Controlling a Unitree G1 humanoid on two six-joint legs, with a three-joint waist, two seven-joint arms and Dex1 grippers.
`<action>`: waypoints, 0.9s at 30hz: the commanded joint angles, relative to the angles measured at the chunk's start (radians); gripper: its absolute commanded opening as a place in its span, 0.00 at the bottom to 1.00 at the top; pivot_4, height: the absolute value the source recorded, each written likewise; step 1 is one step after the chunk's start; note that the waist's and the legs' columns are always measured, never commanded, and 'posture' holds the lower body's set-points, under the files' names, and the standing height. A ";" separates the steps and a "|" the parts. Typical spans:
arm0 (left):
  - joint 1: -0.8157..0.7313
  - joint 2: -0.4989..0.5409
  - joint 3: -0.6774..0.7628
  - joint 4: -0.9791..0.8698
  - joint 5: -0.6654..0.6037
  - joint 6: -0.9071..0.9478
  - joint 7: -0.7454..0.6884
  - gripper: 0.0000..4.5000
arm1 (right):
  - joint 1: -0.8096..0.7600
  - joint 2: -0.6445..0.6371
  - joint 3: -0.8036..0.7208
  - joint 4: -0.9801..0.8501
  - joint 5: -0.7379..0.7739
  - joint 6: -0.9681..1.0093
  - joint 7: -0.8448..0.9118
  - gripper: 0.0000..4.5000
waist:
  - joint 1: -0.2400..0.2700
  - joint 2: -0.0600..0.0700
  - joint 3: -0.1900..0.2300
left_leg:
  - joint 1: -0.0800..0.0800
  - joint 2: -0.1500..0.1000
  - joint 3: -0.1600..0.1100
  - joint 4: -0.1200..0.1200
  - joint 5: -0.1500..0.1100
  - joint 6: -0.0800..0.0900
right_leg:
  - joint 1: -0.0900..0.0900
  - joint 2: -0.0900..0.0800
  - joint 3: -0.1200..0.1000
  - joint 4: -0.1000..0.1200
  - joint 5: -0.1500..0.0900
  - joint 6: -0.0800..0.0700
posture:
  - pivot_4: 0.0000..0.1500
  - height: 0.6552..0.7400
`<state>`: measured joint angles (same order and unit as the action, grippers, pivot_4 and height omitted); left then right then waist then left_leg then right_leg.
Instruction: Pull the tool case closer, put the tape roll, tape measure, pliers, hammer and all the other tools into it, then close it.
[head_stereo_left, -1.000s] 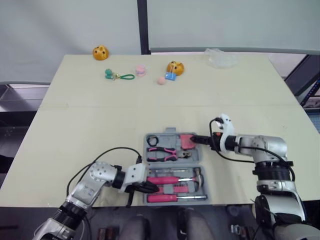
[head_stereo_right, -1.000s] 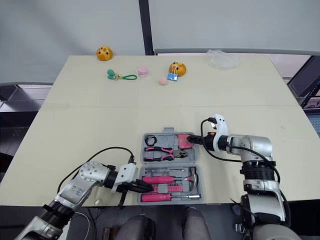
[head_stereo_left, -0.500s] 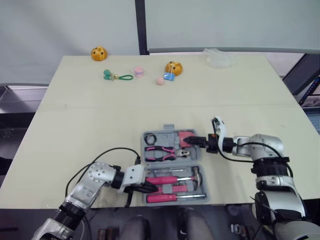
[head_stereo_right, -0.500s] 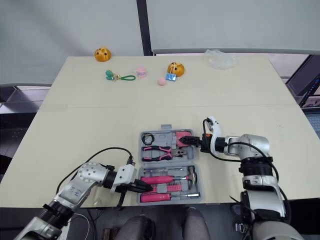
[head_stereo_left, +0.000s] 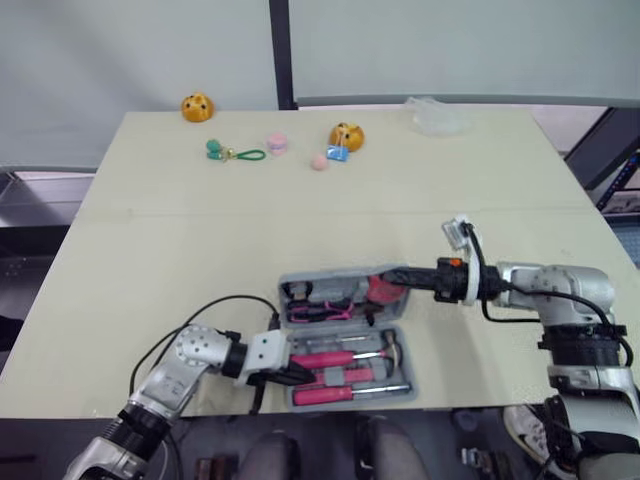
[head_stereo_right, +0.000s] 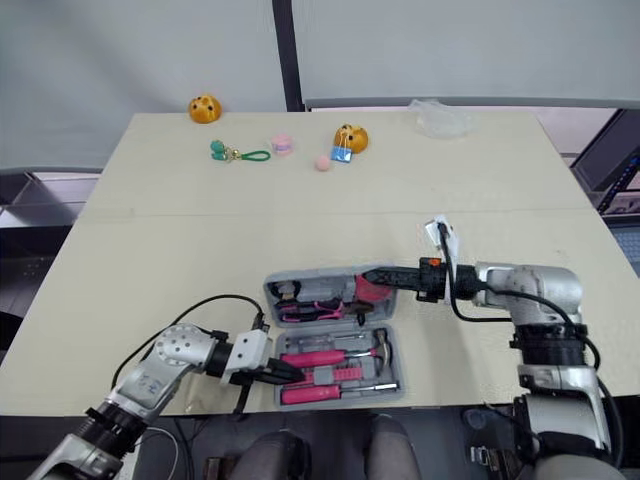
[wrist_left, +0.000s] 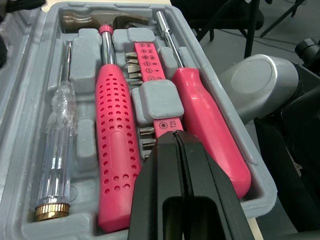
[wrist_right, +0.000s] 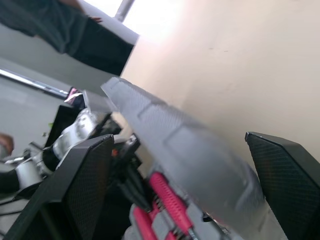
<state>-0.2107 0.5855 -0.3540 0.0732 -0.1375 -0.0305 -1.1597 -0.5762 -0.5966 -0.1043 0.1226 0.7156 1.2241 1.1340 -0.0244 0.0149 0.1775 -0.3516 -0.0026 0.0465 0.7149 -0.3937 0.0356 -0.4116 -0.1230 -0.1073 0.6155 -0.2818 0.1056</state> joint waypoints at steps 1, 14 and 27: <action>0.048 0.060 0.034 -0.074 0.003 0.138 0.023 0.00 | 0.108 -0.054 -0.003 -0.177 0.071 -0.040 0.071 0.99 | 0.000 0.000 0.000 | 0.000 0.000 -0.001 -0.001 0.000 0.000 | 0.000 -0.001 -0.001 0.000 0.000 -0.001 | 1.00 1.00; 0.466 0.524 0.853 -0.629 -0.670 0.735 -0.213 0.18 | 0.584 -0.390 -0.343 -0.890 0.233 -0.176 0.123 1.00 | 0.037 0.006 0.008 | -0.002 -0.003 -0.010 0.000 -0.002 -0.003 | 0.004 -0.005 -0.003 -0.013 -0.001 -0.002 | 1.00 1.00; 0.256 0.589 0.776 -0.462 -0.516 0.512 -0.267 0.98 | 0.871 -0.522 -0.681 -0.865 -0.042 -0.456 0.256 1.00 | 0.050 0.002 0.010 | -0.002 -0.001 -0.006 -0.004 -0.002 -0.001 | 0.004 0.008 -0.001 -0.013 -0.001 -0.001 | 1.00 1.00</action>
<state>0.0669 1.1807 0.4414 -0.3868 -0.6398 0.4874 -1.4297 0.2929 -1.1291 -0.7587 -0.7460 0.6872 0.8001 1.3863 0.0256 0.0171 0.1875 -0.3537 -0.0040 0.0416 0.7116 -0.3958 0.0344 -0.4075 -0.1154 -0.1075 0.6037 -0.2822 0.1052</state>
